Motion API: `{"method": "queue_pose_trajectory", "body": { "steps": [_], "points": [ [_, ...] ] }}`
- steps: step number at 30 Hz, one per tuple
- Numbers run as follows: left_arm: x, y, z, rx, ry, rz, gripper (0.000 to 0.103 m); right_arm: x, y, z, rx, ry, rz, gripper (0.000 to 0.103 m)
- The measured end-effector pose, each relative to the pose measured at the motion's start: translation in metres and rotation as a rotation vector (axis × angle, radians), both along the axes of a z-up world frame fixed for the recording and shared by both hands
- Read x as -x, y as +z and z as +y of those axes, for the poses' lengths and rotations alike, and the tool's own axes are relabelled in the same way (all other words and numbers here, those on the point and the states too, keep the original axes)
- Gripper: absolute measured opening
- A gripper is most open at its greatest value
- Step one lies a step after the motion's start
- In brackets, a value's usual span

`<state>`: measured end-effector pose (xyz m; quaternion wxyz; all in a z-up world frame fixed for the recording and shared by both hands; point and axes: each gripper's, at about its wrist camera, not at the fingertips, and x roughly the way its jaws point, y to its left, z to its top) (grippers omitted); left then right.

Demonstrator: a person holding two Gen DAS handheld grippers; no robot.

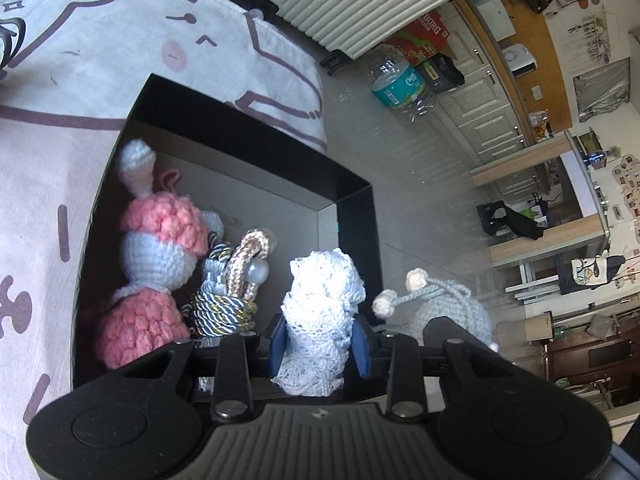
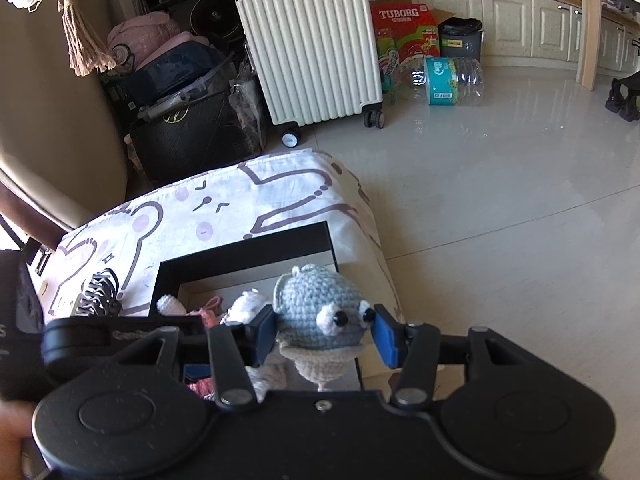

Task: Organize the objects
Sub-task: 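Lower the fish and lace cloth into the black box and open both tools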

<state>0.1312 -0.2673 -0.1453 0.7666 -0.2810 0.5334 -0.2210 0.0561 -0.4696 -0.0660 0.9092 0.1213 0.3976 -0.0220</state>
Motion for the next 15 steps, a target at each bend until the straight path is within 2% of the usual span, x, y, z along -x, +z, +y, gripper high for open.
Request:
{"method": "queue_pose_trajectory", "body": {
  "steps": [3, 6, 15],
  "points": [
    [-0.002, -0.008, 0.0, -0.032, 0.005, 0.012, 0.036, -0.003, -0.004, 0.001, -0.019, 0.007, 0.006, 0.052],
    [-0.005, -0.014, 0.003, -0.002, 0.014, 0.033, 0.036, -0.006, -0.01, 0.002, -0.024, 0.016, 0.019, 0.052],
    [-0.005, -0.018, 0.008, 0.021, 0.022, 0.057, 0.036, -0.014, -0.028, 0.006, -0.043, 0.015, 0.076, 0.054]
  ]
}}
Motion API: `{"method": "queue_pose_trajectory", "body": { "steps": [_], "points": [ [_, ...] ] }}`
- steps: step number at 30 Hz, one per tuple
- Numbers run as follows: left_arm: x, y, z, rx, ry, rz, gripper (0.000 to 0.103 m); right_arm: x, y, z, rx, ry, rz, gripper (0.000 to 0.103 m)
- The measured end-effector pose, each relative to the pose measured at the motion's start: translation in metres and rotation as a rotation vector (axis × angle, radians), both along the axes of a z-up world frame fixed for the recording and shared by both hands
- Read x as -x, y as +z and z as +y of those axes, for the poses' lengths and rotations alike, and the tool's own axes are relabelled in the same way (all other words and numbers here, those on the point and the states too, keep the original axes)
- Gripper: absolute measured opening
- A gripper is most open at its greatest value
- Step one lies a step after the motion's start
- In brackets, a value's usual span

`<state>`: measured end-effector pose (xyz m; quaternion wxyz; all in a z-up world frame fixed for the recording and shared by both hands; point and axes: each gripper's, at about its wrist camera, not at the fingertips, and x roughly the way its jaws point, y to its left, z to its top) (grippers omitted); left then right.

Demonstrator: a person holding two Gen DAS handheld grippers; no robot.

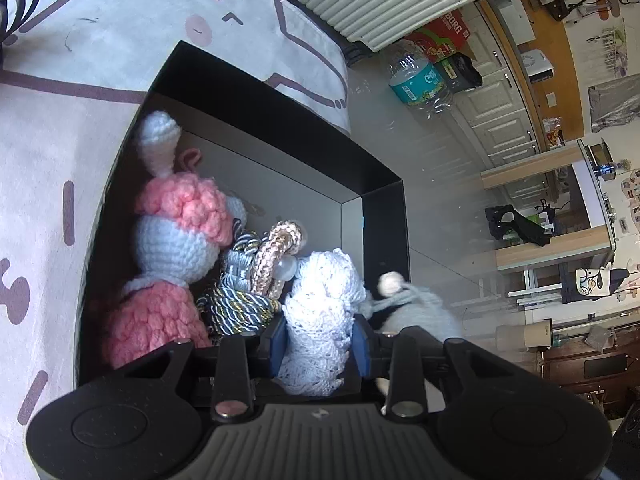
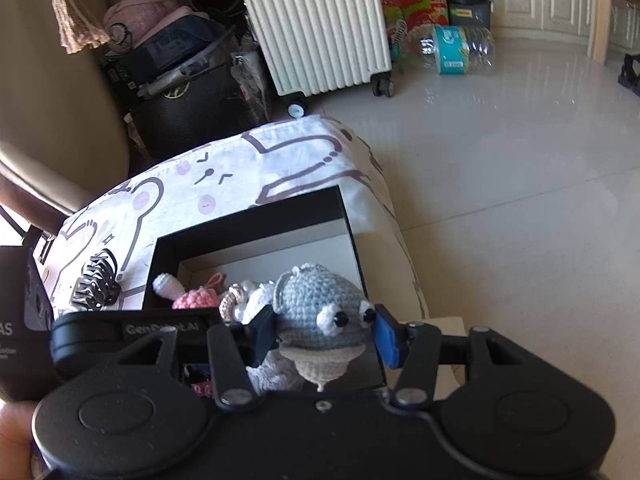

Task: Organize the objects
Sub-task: 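Lower the fish and lace cloth into the black box and open both tools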

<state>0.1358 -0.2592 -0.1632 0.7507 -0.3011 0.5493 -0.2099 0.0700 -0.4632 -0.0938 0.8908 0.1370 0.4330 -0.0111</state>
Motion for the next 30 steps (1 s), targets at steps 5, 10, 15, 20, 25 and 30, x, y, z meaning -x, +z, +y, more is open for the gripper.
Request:
{"method": "queue_pose_trajectory", "body": {
  "steps": [5, 10, 15, 20, 25, 30],
  "points": [
    [0.001, 0.0, 0.0, -0.004, 0.005, 0.005, 0.037, 0.001, 0.0, 0.0, 0.015, -0.008, 0.015, 0.054],
    [0.001, 0.0, -0.001, -0.002, 0.012, 0.015, 0.038, 0.003, 0.008, -0.001, 0.031, -0.022, -0.005, 0.051],
    [0.002, 0.003, 0.001, 0.028, 0.022, 0.033, 0.052, 0.002, 0.013, -0.005, 0.037, -0.061, -0.014, 0.033],
    [0.003, 0.011, 0.002, 0.041, 0.022, 0.028, 0.064, 0.001, 0.013, -0.007, 0.027, -0.084, -0.011, 0.024],
    [0.002, 0.02, 0.007, 0.02, 0.025, 0.029, 0.064, 0.001, 0.013, -0.008, 0.014, -0.102, 0.003, 0.02],
    [0.0, 0.032, 0.015, 0.019, 0.033, 0.006, 0.064, -0.001, 0.012, -0.002, -0.005, -0.079, 0.017, 0.018]
  ]
}}
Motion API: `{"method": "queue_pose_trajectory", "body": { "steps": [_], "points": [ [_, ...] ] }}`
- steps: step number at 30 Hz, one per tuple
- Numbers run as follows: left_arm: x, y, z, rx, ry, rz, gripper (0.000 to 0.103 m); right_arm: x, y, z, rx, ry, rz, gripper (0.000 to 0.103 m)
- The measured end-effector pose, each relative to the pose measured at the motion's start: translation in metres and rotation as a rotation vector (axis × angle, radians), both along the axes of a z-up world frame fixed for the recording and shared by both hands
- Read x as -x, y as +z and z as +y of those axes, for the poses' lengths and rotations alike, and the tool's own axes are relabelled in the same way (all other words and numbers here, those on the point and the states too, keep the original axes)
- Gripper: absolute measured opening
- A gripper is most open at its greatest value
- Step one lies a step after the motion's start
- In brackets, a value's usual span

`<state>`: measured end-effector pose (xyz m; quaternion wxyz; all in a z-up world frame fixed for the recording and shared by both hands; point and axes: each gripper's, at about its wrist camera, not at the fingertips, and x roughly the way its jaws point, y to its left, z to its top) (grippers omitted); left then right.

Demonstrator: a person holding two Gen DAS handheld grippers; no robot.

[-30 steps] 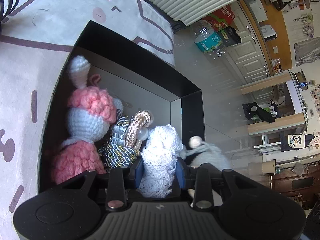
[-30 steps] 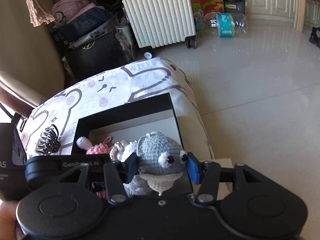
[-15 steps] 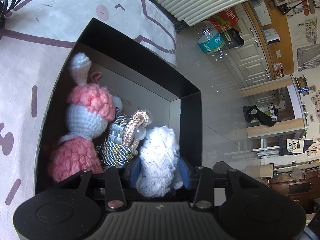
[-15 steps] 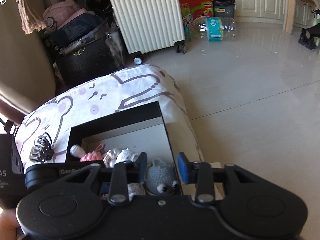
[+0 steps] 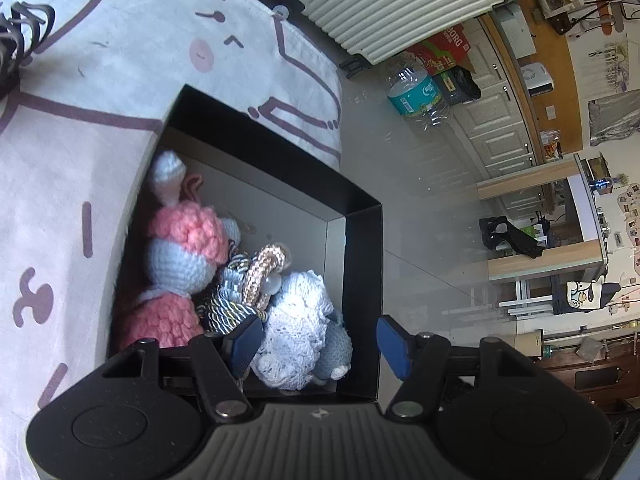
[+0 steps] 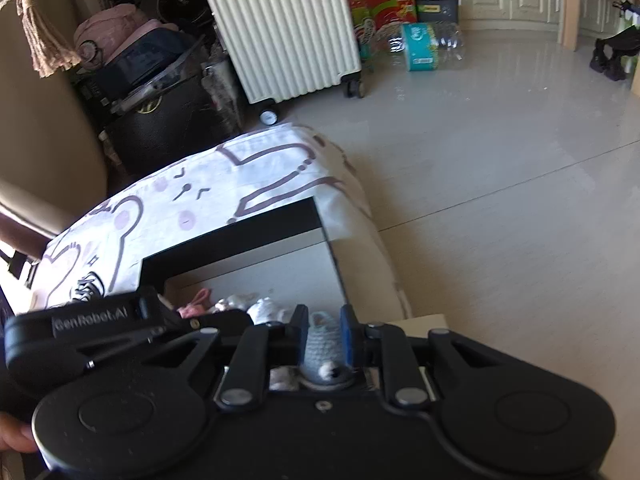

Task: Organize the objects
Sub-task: 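Lower the fish and lace cloth into the black box and open both tools, then press the toys down into the box with the closed right tool fingers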

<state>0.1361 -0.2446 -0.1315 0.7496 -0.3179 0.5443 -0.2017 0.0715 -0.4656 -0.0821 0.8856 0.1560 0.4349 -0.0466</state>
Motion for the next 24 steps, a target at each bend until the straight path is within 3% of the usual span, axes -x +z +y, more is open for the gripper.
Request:
{"method": "queue_pose_trajectory", "body": {
  "steps": [9, 12, 15, 24],
  "points": [
    [-0.003, 0.019, 0.012, -0.083, -0.007, -0.074, 0.064, -0.012, -0.013, 0.032, 0.02, 0.105, 0.032, 0.017],
    [-0.005, 0.02, 0.016, -0.096, -0.01, -0.08, 0.064, -0.017, -0.02, 0.041, 0.046, 0.143, 0.053, 0.007],
    [-0.006, 0.02, 0.02, -0.117, -0.021, -0.086, 0.063, -0.023, -0.03, 0.052, 0.091, 0.179, 0.093, 0.006],
    [-0.009, 0.019, 0.021, -0.16, -0.046, -0.097, 0.063, -0.03, -0.045, 0.058, 0.118, 0.192, 0.141, 0.006]
  ]
}}
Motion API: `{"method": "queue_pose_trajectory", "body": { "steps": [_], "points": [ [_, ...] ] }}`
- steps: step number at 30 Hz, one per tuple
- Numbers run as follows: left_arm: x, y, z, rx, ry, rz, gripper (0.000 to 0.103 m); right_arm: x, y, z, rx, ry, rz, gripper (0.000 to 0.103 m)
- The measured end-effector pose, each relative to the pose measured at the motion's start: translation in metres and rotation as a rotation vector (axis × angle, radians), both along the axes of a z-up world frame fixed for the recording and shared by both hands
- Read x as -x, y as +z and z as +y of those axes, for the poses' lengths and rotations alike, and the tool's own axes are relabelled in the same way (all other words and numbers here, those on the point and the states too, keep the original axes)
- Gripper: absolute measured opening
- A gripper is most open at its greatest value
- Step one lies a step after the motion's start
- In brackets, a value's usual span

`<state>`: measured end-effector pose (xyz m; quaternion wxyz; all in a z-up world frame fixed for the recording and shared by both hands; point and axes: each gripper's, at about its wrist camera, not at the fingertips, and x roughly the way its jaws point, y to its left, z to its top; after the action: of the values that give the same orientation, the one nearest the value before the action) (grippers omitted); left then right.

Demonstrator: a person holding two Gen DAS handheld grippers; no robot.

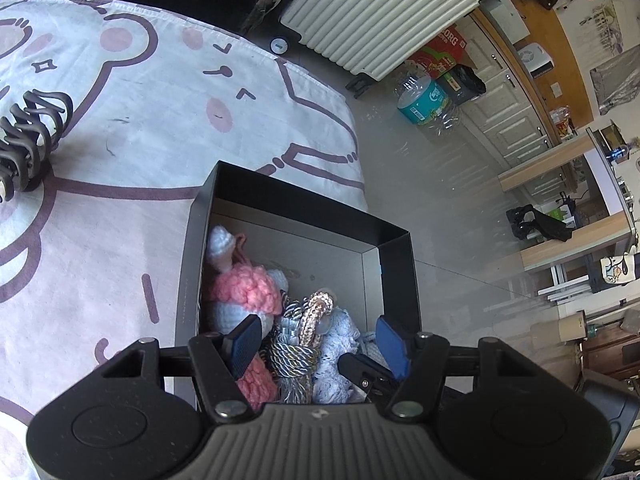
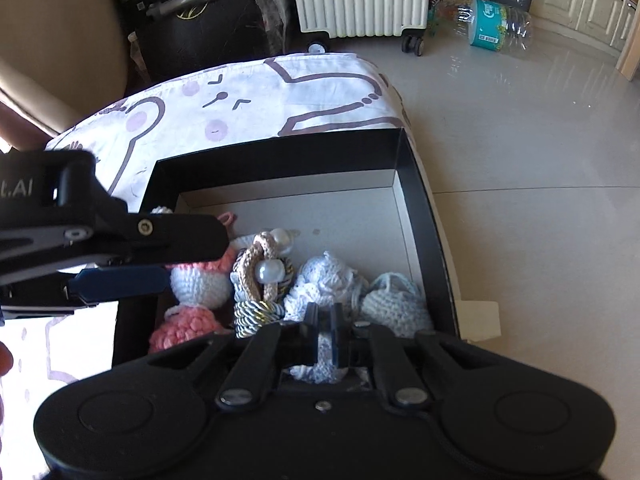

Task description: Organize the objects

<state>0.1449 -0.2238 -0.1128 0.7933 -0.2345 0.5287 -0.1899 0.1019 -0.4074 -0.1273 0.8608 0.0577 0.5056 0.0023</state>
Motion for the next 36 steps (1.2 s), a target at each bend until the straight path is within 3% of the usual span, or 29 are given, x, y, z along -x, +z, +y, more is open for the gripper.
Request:
{"method": "queue_pose_trajectory", "body": {
  "steps": [12, 23, 31, 36],
  "points": [
    [0.007, 0.02, 0.002, -0.072, -0.024, -0.083, 0.063, 0.014, 0.024, -0.019, -0.074, -0.098, -0.073, 0.007],
    [0.021, 0.044, 0.006, -0.3, -0.086, -0.226, 0.064, 0.026, 0.052, -0.023, -0.057, -0.162, -0.153, 0.019],
    [0.03, 0.055, 0.017, -0.405, -0.103, -0.287, 0.067, 0.033, 0.063, -0.015, -0.028, -0.179, -0.181, 0.027],
    [0.034, 0.06, 0.026, -0.443, -0.099, -0.309, 0.075, 0.037, 0.067, -0.012, -0.009, -0.196, -0.192, 0.034]
  ]
}}
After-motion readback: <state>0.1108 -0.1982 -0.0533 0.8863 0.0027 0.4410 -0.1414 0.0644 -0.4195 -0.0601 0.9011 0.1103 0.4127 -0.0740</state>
